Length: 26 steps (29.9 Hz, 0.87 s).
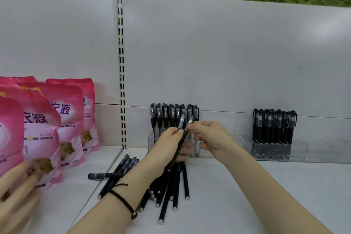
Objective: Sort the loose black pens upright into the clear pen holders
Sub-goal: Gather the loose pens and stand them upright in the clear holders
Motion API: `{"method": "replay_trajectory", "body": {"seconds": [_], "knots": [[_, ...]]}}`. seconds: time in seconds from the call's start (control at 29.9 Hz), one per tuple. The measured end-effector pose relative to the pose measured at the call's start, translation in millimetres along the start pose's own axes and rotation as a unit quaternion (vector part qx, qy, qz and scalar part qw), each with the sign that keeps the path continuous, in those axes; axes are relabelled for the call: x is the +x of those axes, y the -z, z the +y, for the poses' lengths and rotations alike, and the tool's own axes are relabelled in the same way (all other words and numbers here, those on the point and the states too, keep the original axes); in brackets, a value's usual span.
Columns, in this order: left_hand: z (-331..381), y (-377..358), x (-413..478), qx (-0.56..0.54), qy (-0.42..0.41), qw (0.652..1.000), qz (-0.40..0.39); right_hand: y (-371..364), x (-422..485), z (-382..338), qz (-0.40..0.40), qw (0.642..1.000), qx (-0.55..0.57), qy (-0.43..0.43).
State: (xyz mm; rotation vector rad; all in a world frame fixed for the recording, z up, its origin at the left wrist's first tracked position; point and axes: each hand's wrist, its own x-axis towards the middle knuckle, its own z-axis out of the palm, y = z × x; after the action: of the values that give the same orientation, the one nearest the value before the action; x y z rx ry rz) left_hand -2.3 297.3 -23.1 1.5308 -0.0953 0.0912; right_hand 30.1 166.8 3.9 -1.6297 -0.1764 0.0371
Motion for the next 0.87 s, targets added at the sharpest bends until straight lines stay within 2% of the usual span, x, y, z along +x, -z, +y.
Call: {"method": "replay_trajectory", "body": {"seconds": [0.07, 0.17, 0.23, 0.37, 0.47, 0.67, 0.87], "knots": [[2.2, -0.1, -2.3, -0.029, 0.027, 0.999, -0.009, -3.0, -0.1, 2.0, 0.005, 1.000, -0.006, 0.026], [2.2, 5.2, -1.7, -0.032, 0.022, 0.999, 0.005, -2.2, -0.1, 3.3, -0.007, 0.999, -0.021, 0.049], [2.1, 10.4, 1.2, -0.041, 0.015, 0.999, 0.020, -0.2, -0.6, 6.3, -0.010, 0.994, -0.100, 0.050], [4.6, 19.4, 2.3, -0.097, -0.004, 0.994, 0.044, -1.2, -3.2, 18.5, -0.060, 0.932, -0.357, 0.019], [8.4, 27.2, 0.4, -0.150, -0.018, 0.987, 0.046, -8.5, -5.1, 23.9, -0.116, 0.883, -0.454, -0.010], [8.9, 38.5, 1.2, -0.211, -0.013, 0.975, 0.065, -10.5, -8.6, 16.4, -0.174, 0.837, -0.516, -0.045], [7.5, 29.9, -3.9, -0.179, -0.025, 0.982, 0.043, -1.3, -3.0, 14.1, -0.173, 0.847, -0.499, -0.065]]}}
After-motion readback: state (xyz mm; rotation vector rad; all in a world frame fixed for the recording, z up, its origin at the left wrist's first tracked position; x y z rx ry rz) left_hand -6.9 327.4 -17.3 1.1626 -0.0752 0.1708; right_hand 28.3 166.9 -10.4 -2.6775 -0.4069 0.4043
